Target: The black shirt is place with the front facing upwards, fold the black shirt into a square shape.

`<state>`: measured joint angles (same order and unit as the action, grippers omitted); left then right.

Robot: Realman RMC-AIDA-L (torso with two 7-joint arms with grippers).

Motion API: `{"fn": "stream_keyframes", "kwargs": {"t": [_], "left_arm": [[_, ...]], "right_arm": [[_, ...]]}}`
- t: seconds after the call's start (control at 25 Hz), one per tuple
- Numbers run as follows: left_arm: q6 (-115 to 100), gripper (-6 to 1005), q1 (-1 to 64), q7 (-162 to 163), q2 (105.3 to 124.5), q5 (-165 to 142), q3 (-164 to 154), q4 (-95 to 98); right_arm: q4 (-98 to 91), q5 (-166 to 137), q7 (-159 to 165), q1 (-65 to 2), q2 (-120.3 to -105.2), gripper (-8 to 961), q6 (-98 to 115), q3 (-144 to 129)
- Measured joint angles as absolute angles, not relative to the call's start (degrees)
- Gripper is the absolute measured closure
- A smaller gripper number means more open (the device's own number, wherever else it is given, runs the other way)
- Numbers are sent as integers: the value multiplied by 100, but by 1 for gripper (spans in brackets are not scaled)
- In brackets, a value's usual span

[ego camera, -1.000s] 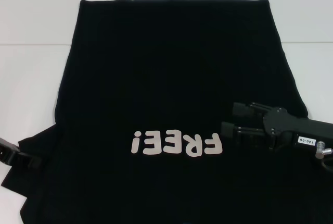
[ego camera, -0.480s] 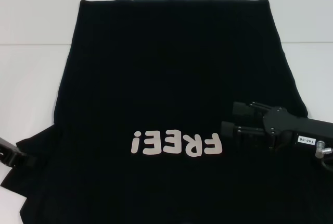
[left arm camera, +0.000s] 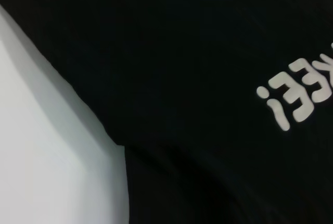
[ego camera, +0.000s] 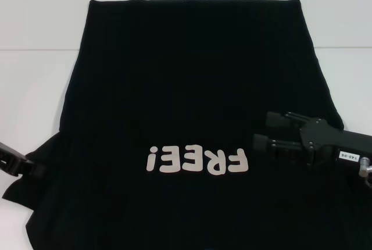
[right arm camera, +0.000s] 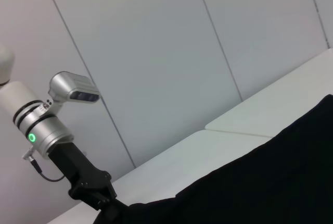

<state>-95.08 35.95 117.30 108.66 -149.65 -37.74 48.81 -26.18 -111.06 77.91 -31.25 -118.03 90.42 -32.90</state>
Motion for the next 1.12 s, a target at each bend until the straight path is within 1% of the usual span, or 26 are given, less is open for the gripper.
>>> {"fn": "stream_keyframes", "kwargs": {"t": [0.4,0.56,0.88,1.12], "left_arm": [[-9976,968,3450,12241,10890,-15004,-3770,5802],[-10009,965,3397,12339,10847,-15008,-3734,5990],[-10062,960,3318,12349,10835,-15123,-3604,6252],[-10107,956,3270,12357,10758,-15127,-3438,6408]], "right_arm": [[-2638,-11100,7656,-3049,-11785,8,9130,-3208],[-2621,-11100,7601,-3050,-11786,8,9139,-3194],[-2619,-11091,7594,-3069,-11786,8,9156,-3173],[-2619,-11090,7590,-3107,-11786,9,9159,-3165]]}}
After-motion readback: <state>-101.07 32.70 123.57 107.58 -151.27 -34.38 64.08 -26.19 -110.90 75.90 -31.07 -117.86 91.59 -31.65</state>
